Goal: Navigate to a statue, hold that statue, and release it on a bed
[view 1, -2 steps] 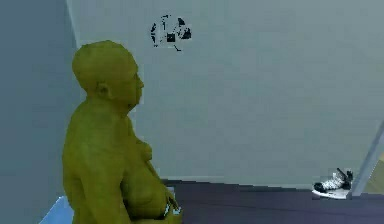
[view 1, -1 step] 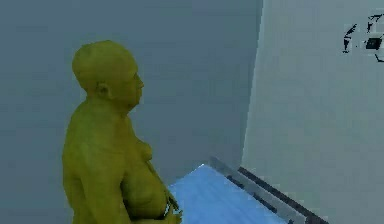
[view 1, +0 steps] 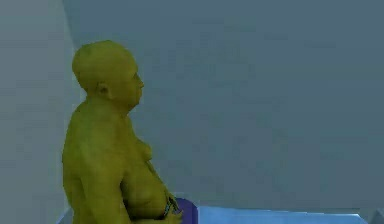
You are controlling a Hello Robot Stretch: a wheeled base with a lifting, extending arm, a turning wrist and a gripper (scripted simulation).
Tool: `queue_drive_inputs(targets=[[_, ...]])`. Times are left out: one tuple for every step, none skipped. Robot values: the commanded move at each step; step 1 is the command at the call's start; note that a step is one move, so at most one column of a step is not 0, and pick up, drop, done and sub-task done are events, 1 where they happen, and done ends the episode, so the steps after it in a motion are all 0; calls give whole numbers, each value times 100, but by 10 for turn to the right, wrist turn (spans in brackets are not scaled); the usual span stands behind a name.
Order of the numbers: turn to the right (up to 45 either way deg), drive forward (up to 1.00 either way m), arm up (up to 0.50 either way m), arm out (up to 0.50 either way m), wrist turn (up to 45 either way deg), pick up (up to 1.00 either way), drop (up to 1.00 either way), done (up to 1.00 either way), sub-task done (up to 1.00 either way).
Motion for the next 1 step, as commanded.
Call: queue_drive_inputs(targets=[[-450, 0, 0, 0, 0, 0, 0, 0, 0]])
